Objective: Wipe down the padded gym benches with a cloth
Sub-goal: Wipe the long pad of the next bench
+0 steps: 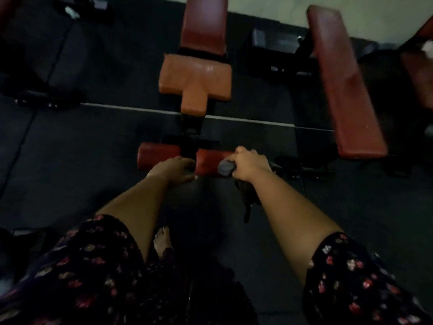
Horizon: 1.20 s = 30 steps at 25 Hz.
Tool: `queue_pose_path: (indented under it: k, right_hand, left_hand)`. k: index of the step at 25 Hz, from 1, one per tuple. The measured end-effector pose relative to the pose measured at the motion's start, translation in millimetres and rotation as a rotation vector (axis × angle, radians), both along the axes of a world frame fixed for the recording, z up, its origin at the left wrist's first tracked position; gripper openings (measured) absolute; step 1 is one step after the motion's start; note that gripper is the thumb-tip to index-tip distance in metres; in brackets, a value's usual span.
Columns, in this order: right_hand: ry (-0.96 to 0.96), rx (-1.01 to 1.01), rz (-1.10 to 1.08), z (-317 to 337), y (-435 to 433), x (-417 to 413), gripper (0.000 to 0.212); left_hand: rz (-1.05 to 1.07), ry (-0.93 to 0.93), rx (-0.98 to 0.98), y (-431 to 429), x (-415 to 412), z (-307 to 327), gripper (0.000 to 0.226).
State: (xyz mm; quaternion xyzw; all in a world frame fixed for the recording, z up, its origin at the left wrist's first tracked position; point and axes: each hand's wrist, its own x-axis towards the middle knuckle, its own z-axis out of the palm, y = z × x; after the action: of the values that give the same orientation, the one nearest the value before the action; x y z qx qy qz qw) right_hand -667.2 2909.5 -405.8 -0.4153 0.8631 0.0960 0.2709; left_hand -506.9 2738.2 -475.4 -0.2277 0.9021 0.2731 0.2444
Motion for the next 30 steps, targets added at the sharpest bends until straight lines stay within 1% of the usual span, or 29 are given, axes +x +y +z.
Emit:
queue_pose_path:
  k: [3,6,10,13,15,19,24,30]
  right_hand:
    - [-0.021,-0.002,-0.161,25.0,25.6,-8.7,0.05]
    - [-0.023,-0.033,-0.326,51.7,55.6,-20.3,0.051]
    - [0.053,-0.074,-0.519,86.1,114.5,-37.8,0.053]
    - [0.072,-0.093,-0.607,104.1,150.7,-52.8,0.052]
    - [0.084,-0.119,-0.637,115.4,172.3,-62.9,0.05]
    - [0.118,-0.173,-0.606,136.0,216.2,-81.6,0.05]
    - [0.199,-0.146,-0.596,160.5,289.1,-109.8,0.047]
    - [0.19,-0.086,-0.65,165.6,356.0,-121.6,0.048]
  left_hand:
    - [-0.023,0.028,0.027,5.2,-31.5,37.1,0.067]
    - [-0.077,0.142,0.079,8.2,-85.0,84.2,0.063]
    - [-0.359,0.286,-0.042,49.0,-151.1,146.2,0.06]
    - [-0.484,0.296,-0.1,91.2,-177.5,167.0,0.061]
    - [-0.529,0.298,-0.131,121.4,-194.9,174.2,0.063]
    - [-0.509,0.316,-0.1,187.0,-221.7,189.2,0.062]
    - [-0.51,0.336,-0.114,255.0,-249.4,197.9,0.059]
    - [-0.609,0.318,-0.174,311.4,-267.8,205.8,0.062]
